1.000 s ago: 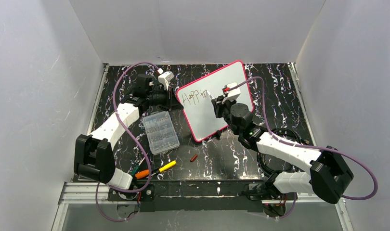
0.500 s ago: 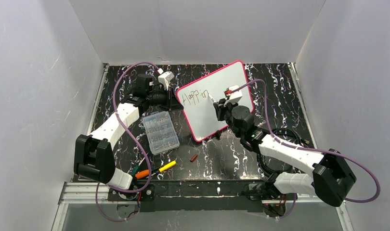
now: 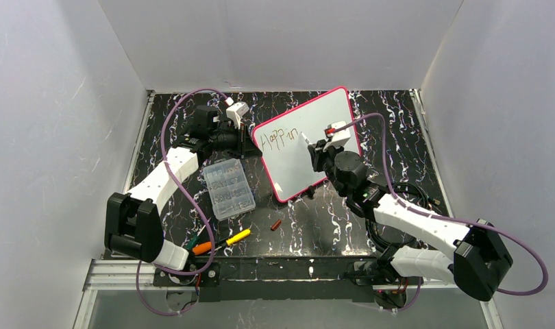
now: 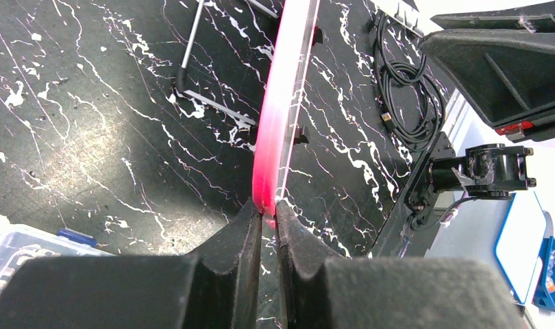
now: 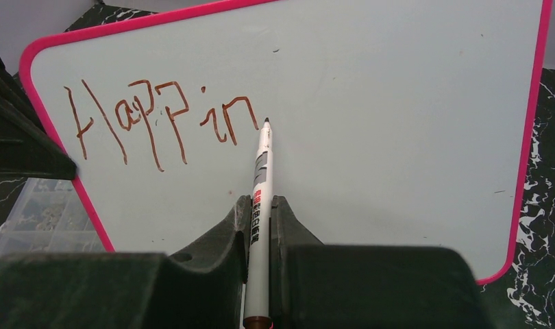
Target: Write a sentence on the whiteboard
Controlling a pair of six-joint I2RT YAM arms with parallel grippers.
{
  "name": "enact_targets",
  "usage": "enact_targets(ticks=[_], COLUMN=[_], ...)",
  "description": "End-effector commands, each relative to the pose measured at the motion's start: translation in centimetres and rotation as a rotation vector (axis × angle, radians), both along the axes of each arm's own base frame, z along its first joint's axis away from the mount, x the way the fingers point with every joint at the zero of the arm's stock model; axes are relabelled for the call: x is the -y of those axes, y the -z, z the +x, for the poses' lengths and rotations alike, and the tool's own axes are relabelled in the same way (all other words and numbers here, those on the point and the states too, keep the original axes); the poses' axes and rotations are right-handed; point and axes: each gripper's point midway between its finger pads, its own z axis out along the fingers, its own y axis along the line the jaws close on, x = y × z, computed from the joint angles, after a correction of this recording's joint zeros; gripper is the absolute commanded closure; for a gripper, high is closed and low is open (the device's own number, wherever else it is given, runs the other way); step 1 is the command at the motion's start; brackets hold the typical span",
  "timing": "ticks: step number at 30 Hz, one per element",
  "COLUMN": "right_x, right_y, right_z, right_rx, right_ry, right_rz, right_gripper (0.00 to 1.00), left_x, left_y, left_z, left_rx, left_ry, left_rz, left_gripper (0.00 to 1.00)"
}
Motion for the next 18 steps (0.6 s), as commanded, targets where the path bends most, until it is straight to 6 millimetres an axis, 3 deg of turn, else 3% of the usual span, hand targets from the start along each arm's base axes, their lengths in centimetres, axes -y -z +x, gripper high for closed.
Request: enact_targets(ticks=[1,18], right_x=[0.1,-0.6], right_y=[-2.1,-1.9], right_z=[0.9,2.1], right_rx=[0.056,0.077], right_ry=[0.034,0.05], right_rz=[0.026,0.004], right_gripper=[0.99,0.99], left_x=[0.1,0.1], left_y=[-2.0,-1.9], left_z=[-1.1,-1.1], left_rx=[0.049,0.047], left_ry=[0.034,0.034], left_rz=[-0.016,-0.014], left_gripper=[1.0,1.0])
